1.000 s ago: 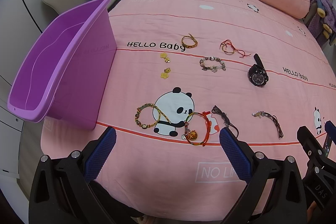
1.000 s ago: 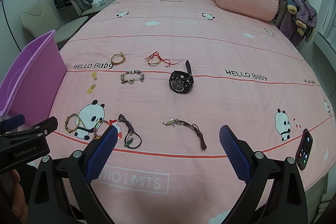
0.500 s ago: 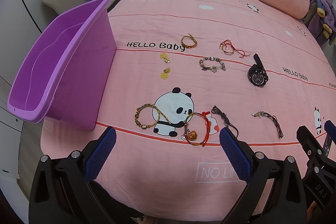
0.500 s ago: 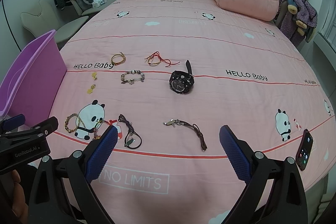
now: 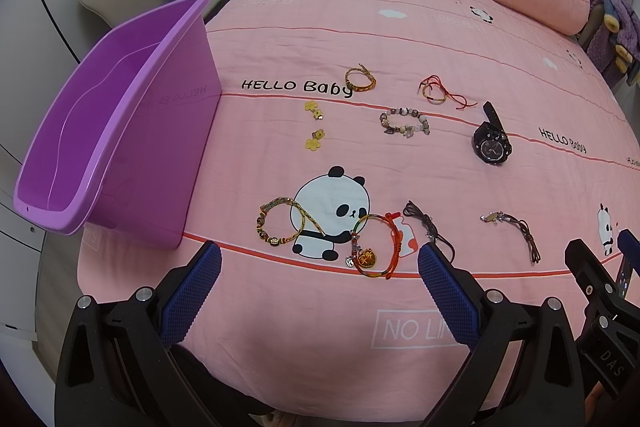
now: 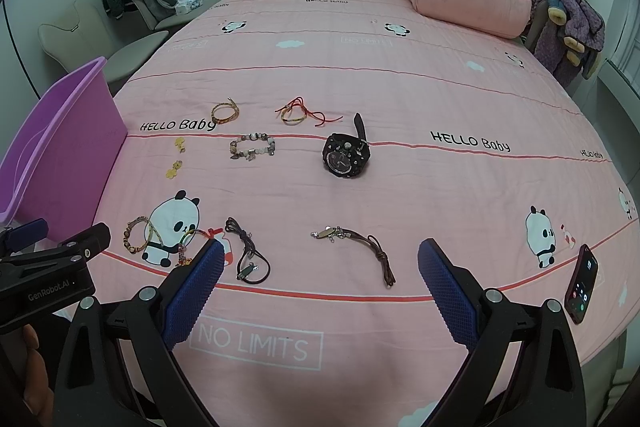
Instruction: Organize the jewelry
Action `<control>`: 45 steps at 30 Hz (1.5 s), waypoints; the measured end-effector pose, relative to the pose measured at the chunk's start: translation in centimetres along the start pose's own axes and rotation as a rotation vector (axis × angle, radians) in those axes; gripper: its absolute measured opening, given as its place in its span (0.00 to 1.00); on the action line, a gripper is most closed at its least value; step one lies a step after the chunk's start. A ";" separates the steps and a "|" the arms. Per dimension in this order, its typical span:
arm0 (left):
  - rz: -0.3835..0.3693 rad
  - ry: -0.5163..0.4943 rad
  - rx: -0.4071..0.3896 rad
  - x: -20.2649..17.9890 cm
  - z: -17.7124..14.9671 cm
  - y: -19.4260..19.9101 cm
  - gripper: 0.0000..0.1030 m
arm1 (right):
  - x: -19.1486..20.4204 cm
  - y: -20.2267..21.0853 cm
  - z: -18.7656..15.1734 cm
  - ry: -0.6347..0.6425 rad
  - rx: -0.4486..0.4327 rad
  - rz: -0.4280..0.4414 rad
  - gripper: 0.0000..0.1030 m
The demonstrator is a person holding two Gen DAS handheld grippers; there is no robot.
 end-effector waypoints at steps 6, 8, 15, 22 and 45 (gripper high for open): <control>0.001 0.000 0.002 0.0 0.0 -0.1 0.94 | 0.0 0.0 -0.1 -0.001 0.001 0.001 0.90; 0.001 0.000 0.002 0.0 0.0 -0.2 0.94 | 0.0 -0.1 -0.1 -0.002 0.001 0.001 0.90; 0.001 0.000 0.002 0.0 -0.1 -0.3 0.94 | 0.0 0.0 -0.1 -0.002 0.000 0.000 0.90; -0.005 0.004 0.005 0.2 -0.3 -0.6 0.94 | -0.1 -0.2 -0.1 -0.003 -0.005 0.001 0.90; -0.001 0.018 0.020 0.8 -1.3 -2.2 0.94 | -0.7 -1.2 -1.3 -0.016 0.004 0.033 0.90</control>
Point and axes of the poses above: each gripper's, at about its wrist camera, not at the fingertips, and y roughly against the way its jaws point, x to its left, z to its top, the point moved 10 cm from there along -y, roughly the way its jaws point
